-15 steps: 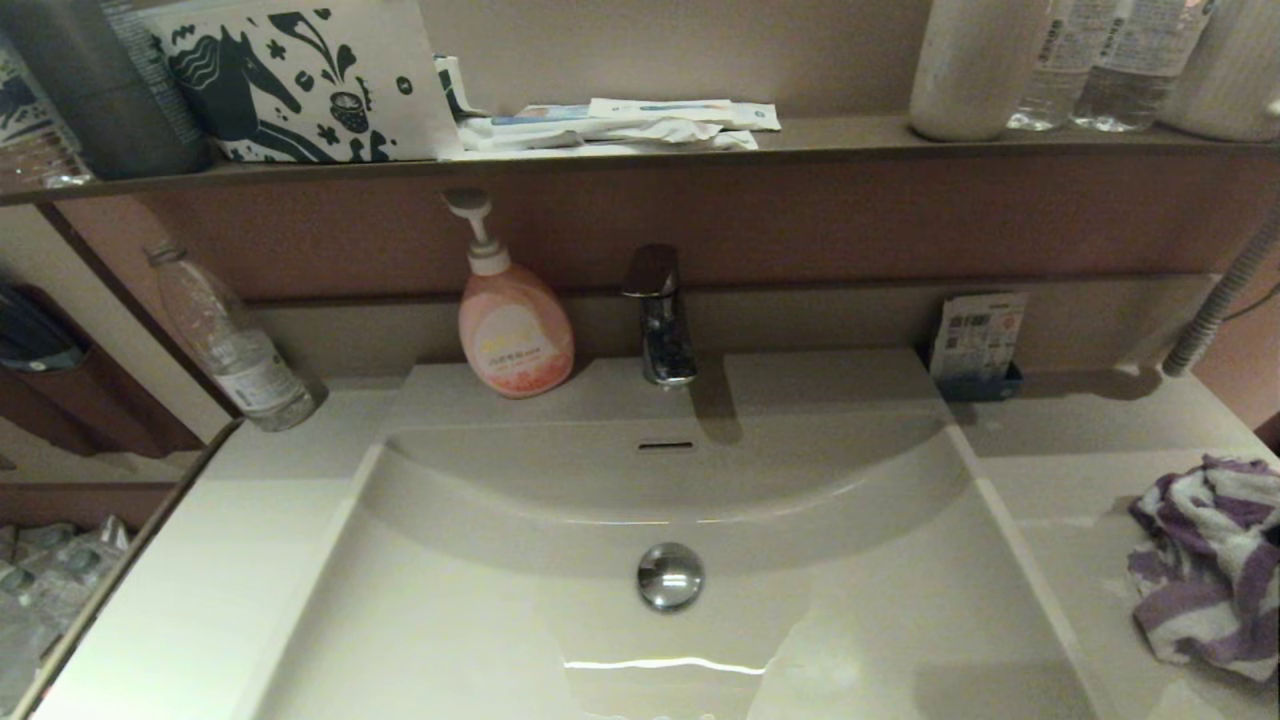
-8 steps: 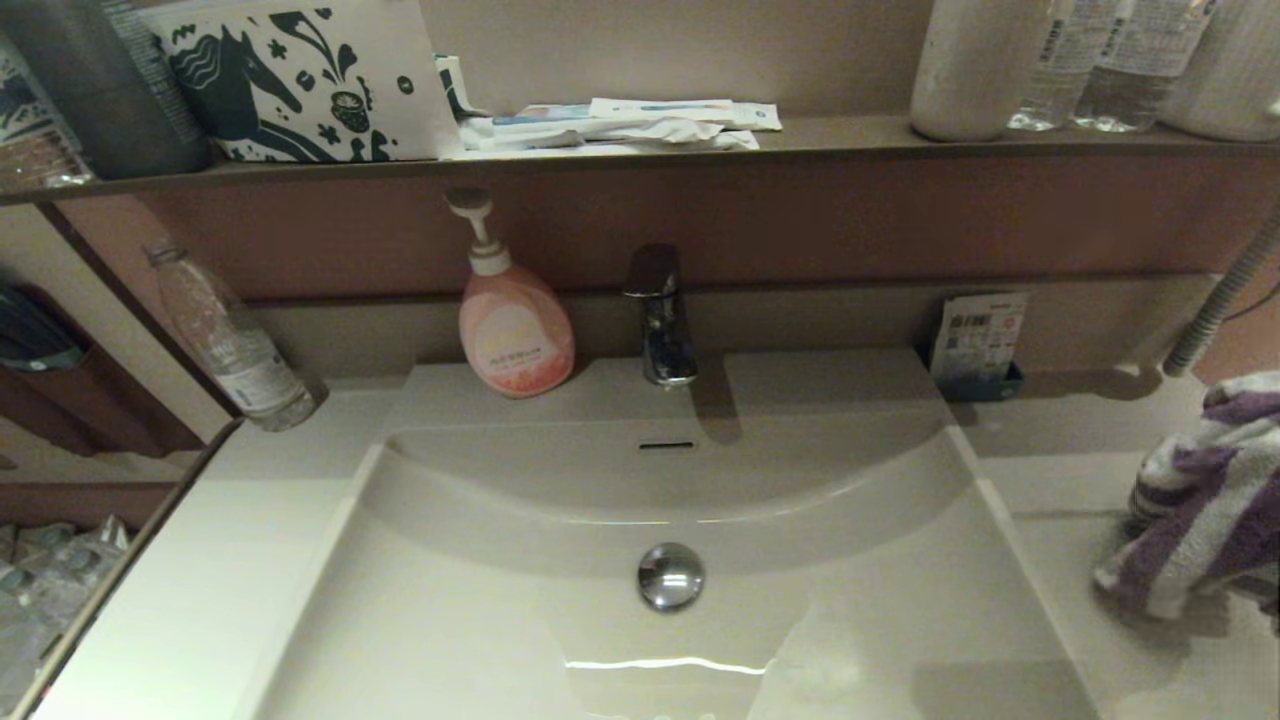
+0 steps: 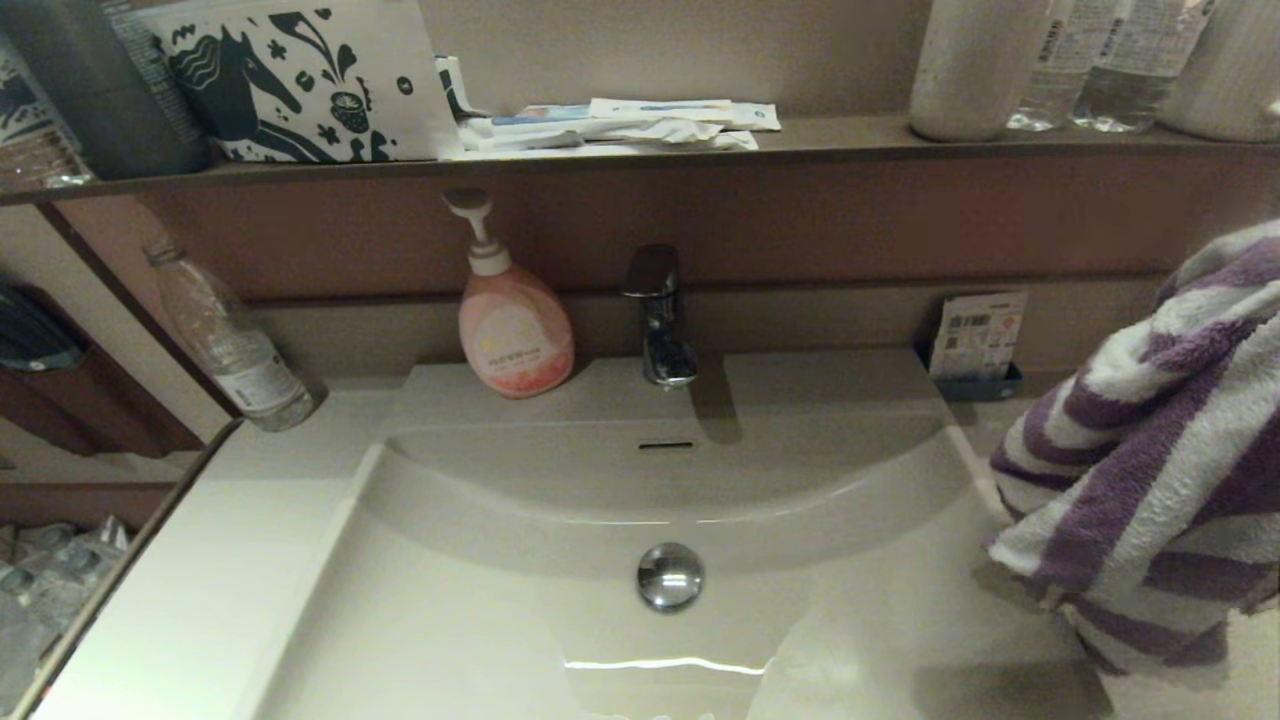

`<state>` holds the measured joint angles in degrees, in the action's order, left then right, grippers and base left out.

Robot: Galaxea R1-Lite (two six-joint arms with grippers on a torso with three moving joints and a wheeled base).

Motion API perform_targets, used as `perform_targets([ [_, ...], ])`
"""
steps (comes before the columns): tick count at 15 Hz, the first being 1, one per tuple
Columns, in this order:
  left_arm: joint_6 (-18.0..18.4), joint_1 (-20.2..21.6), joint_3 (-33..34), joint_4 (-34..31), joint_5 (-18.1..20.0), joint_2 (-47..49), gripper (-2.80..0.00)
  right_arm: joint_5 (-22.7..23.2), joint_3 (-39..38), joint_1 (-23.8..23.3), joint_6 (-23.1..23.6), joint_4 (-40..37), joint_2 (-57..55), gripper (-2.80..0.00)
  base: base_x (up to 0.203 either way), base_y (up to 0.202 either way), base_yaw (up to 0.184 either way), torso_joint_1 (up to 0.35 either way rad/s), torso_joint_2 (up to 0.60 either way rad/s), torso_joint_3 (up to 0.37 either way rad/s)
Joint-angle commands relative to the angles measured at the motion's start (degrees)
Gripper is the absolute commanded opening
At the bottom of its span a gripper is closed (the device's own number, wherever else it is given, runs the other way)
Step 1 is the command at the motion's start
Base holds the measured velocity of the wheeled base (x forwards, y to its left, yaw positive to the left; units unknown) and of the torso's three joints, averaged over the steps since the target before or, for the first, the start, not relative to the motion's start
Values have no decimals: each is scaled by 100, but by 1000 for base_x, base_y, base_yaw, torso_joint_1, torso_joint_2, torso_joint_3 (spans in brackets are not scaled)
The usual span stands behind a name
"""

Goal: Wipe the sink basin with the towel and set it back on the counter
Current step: Pick up the cloth, then wipe the sink

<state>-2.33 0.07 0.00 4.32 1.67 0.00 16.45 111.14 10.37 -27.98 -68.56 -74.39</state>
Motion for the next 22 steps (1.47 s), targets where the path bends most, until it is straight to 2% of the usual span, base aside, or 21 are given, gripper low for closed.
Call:
perform_targets([
  [1, -4, 1, 0, 8, 0, 9, -280, 14, 100, 388, -347, 89, -4, -280, 0, 0, 0, 0, 0, 0],
  [2, -4, 1, 0, 8, 0, 9, -280, 9, 114, 644, -646, 404, -9, -280, 0, 0, 0, 0, 0, 0],
  [4, -4, 1, 0, 5, 0, 9, -280, -10, 131, 1114, -880, 751, -67, -280, 0, 0, 0, 0, 0, 0],
  [7, -4, 1, 0, 8, 0, 9, -280, -213, -211, 1401, -1134, 709, -257, -280, 0, 0, 0, 0, 0, 0],
  [9, -4, 1, 0, 1, 0, 9, -280, -417, -907, 1503, -1191, 774, -272, -280, 0, 0, 0, 0, 0, 0],
  [11, -4, 1, 0, 6, 0, 9, -280, -631, -1861, 1578, -1275, 1147, -273, -280, 0, 0, 0, 0, 0, 0],
  [13, -4, 1, 0, 6, 0, 9, -280, -920, -2971, 1737, -1350, 1791, -277, -280, 0, 0, 0, 0, 0, 0],
  [16, -4, 1, 0, 0, 0, 9, -280, -1606, -4373, 2283, -1648, 3190, -561, -280, 0, 0, 0, 0, 0, 0],
  [19, -4, 1, 0, 3, 0, 9, -280, -1972, -4863, 2547, -1923, 3619, -1288, -280, 0, 0, 0, 0, 0, 0],
  [22, -4, 1, 0, 7, 0, 9, -280, -2748, -4993, 2583, -1969, 3593, -2065, -280, 0, 0, 0, 0, 0, 0],
])
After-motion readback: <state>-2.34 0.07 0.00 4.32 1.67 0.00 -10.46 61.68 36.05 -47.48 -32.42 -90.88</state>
